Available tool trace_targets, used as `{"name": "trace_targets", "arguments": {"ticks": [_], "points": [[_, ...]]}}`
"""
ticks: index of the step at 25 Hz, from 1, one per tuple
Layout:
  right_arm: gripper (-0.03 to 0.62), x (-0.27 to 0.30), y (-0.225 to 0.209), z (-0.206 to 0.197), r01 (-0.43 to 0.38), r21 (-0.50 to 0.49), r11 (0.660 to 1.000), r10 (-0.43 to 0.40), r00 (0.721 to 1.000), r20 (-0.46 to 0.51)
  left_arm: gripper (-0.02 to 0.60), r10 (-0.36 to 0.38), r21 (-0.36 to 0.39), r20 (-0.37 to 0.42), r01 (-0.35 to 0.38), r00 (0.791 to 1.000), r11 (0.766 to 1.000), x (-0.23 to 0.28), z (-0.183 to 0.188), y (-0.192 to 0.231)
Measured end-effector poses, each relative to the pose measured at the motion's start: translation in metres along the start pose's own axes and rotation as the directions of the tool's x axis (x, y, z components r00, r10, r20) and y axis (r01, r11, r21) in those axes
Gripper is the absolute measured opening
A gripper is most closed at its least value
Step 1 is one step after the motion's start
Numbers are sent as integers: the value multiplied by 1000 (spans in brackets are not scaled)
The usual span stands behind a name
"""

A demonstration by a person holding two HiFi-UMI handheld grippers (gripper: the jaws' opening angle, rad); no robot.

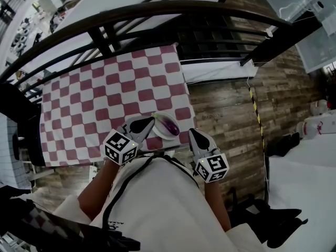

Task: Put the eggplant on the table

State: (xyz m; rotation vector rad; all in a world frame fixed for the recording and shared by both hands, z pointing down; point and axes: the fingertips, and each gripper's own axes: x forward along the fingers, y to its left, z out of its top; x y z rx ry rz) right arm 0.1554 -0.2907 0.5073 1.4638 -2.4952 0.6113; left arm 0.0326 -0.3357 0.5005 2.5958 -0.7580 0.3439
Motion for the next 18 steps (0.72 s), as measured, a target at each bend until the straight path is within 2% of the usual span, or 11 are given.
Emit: {"name": "trace_targets", "arguments": {"ticks": [18], "points": [[6,2,4,-11,21,-4,1000,-21,999,-32,3,-24,4,-40,25,999,1000,-1,-18,0]]}}
